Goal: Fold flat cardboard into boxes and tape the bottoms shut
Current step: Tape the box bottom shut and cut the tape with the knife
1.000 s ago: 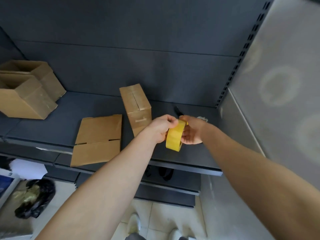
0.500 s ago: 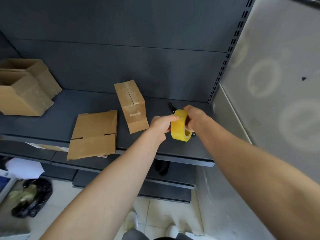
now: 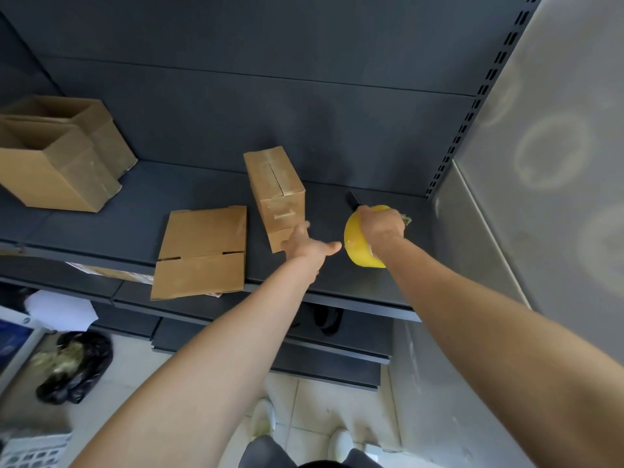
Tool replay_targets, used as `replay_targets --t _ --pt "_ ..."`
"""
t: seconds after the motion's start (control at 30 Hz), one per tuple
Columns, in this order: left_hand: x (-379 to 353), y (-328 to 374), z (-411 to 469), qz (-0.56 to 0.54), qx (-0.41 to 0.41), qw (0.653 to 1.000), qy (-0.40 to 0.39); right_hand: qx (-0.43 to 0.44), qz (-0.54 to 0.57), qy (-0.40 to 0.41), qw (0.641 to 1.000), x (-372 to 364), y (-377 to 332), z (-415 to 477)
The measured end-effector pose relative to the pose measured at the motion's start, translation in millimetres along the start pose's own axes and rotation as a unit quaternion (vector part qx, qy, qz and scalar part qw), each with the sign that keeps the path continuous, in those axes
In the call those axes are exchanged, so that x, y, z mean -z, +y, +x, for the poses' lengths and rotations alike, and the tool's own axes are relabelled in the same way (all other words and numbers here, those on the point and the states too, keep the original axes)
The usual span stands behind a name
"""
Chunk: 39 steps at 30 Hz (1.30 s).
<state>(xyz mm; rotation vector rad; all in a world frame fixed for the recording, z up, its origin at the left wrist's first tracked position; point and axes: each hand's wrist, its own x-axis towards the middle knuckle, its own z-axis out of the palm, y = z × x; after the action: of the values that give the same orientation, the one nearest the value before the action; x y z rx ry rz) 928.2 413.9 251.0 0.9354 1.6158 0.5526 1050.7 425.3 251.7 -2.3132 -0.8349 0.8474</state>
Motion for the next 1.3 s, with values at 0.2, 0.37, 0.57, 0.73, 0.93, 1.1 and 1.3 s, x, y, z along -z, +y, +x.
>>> replay_targets --t 0.2,0.37,0.57,0.73,0.93,1.1,1.3 --pt "32.4 18.8 17.9 -0.012 -0.129 0.991 0.017 0.120 -0.291 -0.033 0.949 -34.1 14.0 -9.3" --pt "74.4 33.1 50.2 -0.029 -0.182 0.967 0.173 0.090 -0.329 -0.109 0.934 -48.5 14.8 -9.4" --pt "87.7 42.9 77.5 0.031 -0.052 0.989 0.136 0.148 -0.246 0.011 0.958 -40.7 -69.3 12.2" --pt "96.0 43.7 89.6 0.042 -0.016 0.997 0.058 0.207 -0.119 -0.088 0.967 -58.9 -118.2 30.2" --pt "110.8 45.8 93.4 0.043 -0.047 0.998 -0.008 0.252 -0.137 -0.131 0.949 -67.5 -145.1 46.0" --pt "105.0 48.3 91.6 0.081 -0.039 0.994 0.062 0.196 -0.202 -0.164 0.945 -63.6 -137.0 55.4" --pt "91.9 37.8 78.4 0.008 0.045 0.997 0.059 0.181 -0.222 -0.148 0.947 -53.5 -122.7 54.5"
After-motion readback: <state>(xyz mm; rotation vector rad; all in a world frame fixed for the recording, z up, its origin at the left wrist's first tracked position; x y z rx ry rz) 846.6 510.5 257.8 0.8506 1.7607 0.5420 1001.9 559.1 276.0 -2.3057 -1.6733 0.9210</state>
